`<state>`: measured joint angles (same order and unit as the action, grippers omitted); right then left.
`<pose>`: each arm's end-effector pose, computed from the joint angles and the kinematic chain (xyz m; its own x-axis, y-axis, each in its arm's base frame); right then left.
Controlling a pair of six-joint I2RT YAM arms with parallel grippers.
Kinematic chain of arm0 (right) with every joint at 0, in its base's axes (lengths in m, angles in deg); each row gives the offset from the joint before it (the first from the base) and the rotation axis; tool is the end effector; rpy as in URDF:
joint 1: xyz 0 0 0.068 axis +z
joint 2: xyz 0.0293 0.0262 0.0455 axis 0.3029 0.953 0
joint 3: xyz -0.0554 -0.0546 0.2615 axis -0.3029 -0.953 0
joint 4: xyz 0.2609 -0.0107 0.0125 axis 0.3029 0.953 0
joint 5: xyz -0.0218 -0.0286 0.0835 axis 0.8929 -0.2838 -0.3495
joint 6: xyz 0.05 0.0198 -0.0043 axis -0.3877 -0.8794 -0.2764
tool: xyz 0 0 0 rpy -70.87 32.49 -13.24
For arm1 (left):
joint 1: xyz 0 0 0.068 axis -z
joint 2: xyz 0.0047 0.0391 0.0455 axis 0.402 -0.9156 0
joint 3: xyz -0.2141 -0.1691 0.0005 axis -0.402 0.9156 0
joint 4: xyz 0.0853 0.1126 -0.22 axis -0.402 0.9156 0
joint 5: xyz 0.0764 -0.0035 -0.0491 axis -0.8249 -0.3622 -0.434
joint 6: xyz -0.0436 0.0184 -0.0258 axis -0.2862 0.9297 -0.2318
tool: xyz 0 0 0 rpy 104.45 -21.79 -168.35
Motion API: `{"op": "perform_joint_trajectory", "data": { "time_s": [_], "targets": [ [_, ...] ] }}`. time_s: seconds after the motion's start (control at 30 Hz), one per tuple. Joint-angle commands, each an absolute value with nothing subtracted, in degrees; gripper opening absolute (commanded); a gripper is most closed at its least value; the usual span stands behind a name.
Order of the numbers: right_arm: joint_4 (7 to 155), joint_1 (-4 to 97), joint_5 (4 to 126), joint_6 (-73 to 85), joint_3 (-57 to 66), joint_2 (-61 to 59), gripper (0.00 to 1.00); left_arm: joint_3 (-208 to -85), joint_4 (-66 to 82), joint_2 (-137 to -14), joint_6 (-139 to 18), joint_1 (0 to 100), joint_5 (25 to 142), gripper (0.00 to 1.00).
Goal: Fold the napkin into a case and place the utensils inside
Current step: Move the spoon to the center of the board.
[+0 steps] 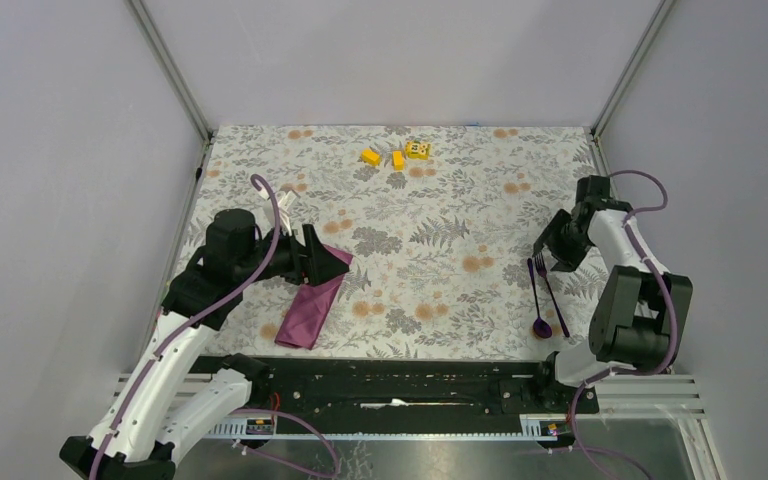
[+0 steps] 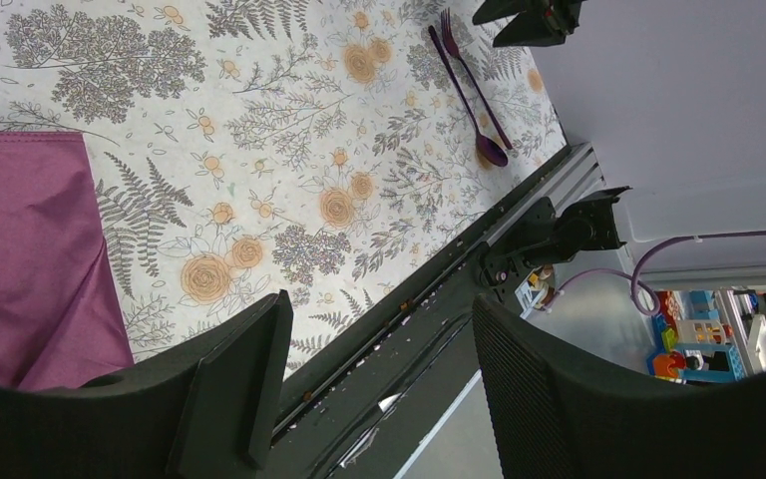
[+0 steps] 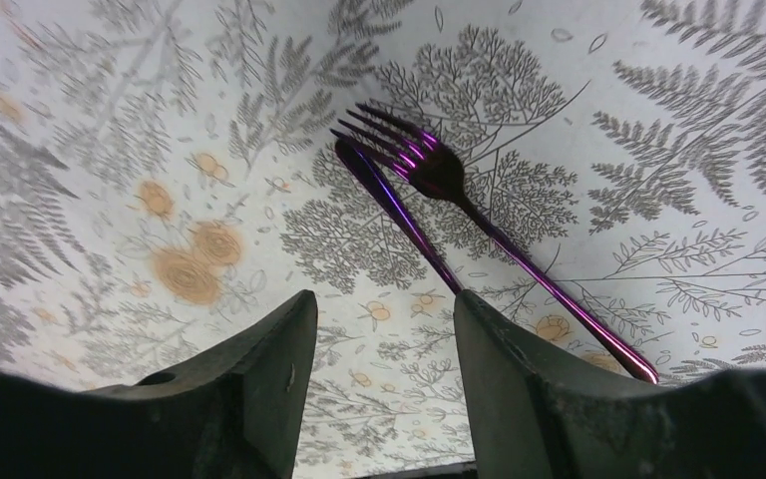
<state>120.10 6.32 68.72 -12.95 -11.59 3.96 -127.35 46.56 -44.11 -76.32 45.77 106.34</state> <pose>0.2871 -0.0548 0.2213 -0.7363 0.5869 -0.3368 0.5382 0.8096 0.2343 0.1379 -0.0758 0.3458 -0.7250 -0.1305 -0.6763 0.4659 0.6302 -0.6211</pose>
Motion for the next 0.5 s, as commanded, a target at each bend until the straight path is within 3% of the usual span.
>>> {"op": "perform_joint_trajectory", "data": {
  "time_s": [0.0, 0.23, 0.47],
  "targets": [
    [123.6, 6.3, 64.7, -7.6, -13.9, 7.1, 0.59, -128.2, 44.6, -43.1, -75.0, 45.9, 105.6, 0.72],
    [122.7, 7.7, 67.9, -5.9, -17.4, 9.9, 0.51, -128.3, 44.7, -43.6, -75.0, 45.9, 105.9, 0.72],
    [119.9, 12.4, 70.1, -6.4, -17.9, 14.2, 0.35, -128.5, 44.7, -44.1, -75.3, 45.9, 105.4, 0.72]
  ]
}}
